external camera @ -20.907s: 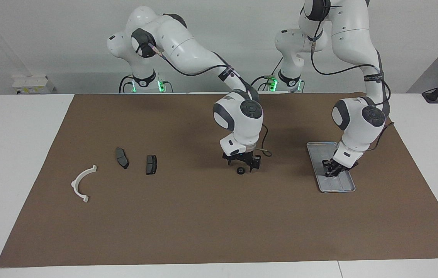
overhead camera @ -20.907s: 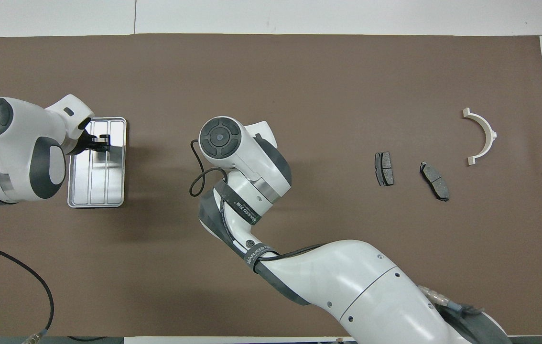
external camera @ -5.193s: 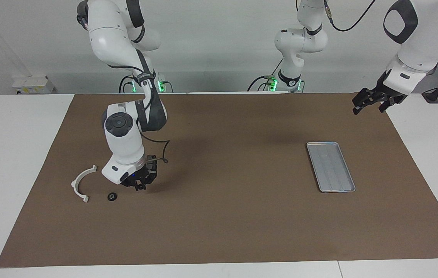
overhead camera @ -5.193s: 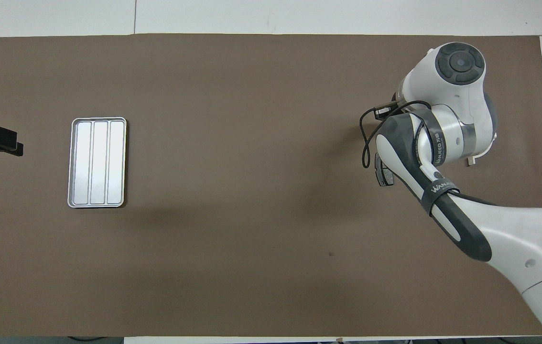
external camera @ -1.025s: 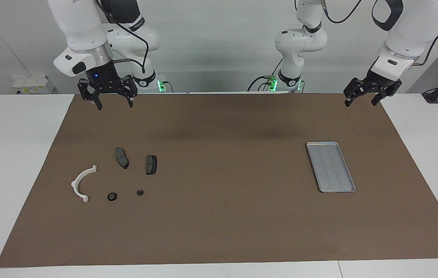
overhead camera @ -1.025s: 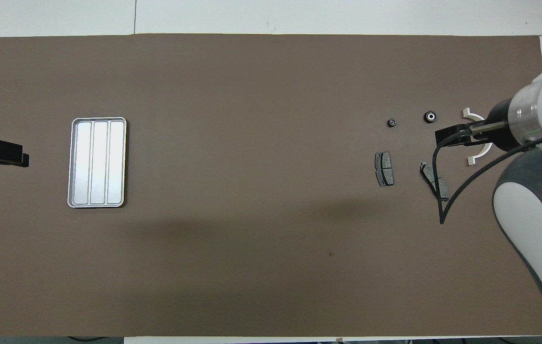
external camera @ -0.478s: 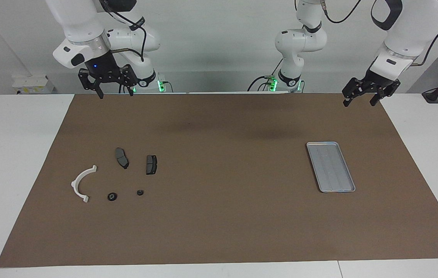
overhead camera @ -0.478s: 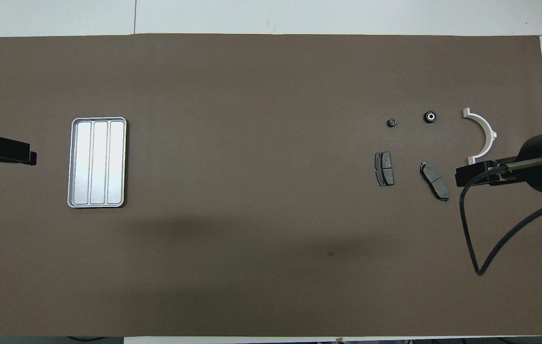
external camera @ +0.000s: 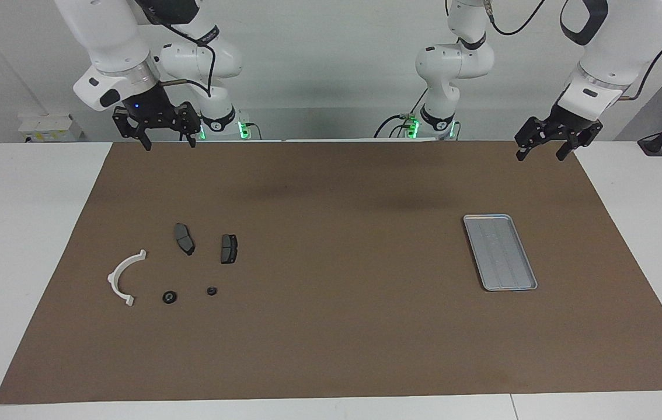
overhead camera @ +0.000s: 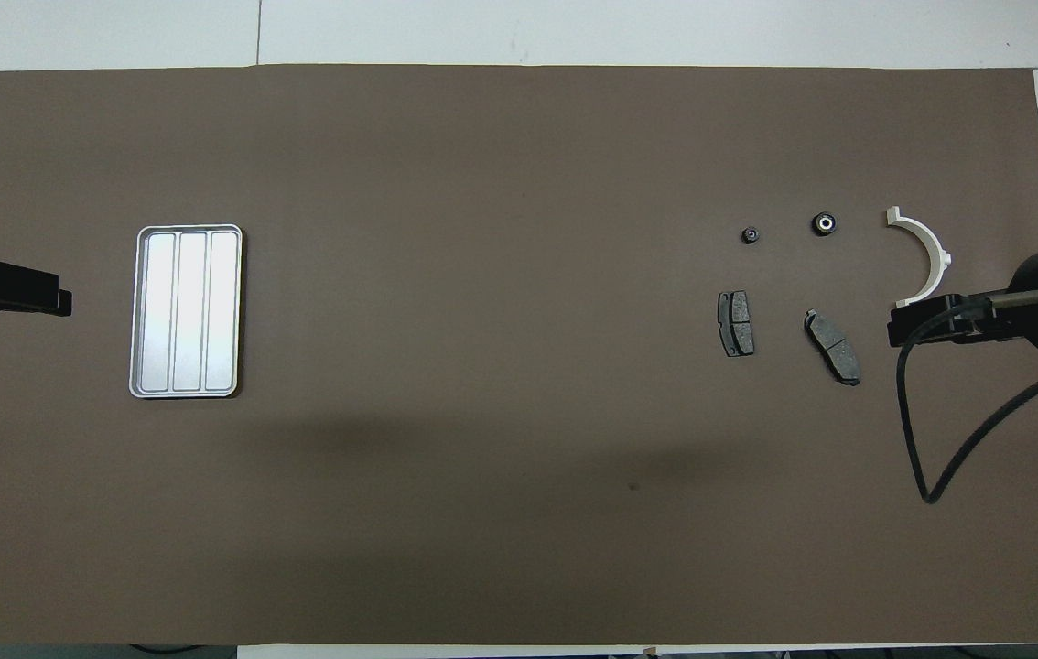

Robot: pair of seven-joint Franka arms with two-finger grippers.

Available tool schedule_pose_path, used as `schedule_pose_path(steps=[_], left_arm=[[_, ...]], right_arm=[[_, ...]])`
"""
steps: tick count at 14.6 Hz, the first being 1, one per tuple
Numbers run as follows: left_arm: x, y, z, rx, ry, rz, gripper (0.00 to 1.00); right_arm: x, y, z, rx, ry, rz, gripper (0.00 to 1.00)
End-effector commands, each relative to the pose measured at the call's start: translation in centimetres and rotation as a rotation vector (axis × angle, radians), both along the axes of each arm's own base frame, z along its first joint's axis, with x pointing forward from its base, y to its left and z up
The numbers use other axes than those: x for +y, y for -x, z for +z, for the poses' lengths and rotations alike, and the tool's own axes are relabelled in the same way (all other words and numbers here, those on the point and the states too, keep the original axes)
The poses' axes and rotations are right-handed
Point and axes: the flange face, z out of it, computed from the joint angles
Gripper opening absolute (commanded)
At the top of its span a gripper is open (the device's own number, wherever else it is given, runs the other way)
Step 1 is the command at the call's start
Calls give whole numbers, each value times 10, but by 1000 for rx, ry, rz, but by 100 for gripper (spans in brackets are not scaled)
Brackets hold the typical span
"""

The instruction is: Place bearing gear from tray to pile

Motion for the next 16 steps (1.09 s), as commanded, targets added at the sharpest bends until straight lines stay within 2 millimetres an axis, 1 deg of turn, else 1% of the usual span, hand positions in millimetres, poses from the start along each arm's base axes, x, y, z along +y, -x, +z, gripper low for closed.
schedule_pose_path(steps=[1, 2, 5, 11, 14, 16], left_arm=[[-1, 5, 3, -19, 14, -3, 100], [-1, 6, 4, -21, 14, -3, 100], [-1, 6, 3, -19, 14, 4, 100], [1, 6, 3, -18, 14, 6, 100], [1, 7, 1, -7, 13, 7, 100], [1, 7, 2, -8, 13, 7, 100]], right_arm=[[4, 0, 3, -19, 55, 41, 100], [7, 1, 3, -20, 80, 55, 100], [6, 1, 4, -23, 102, 57, 100], [8, 0, 4, -24, 97, 59, 100], [6, -1, 6, -40, 86, 49, 100], [1, -2, 6, -40, 84, 37, 100]])
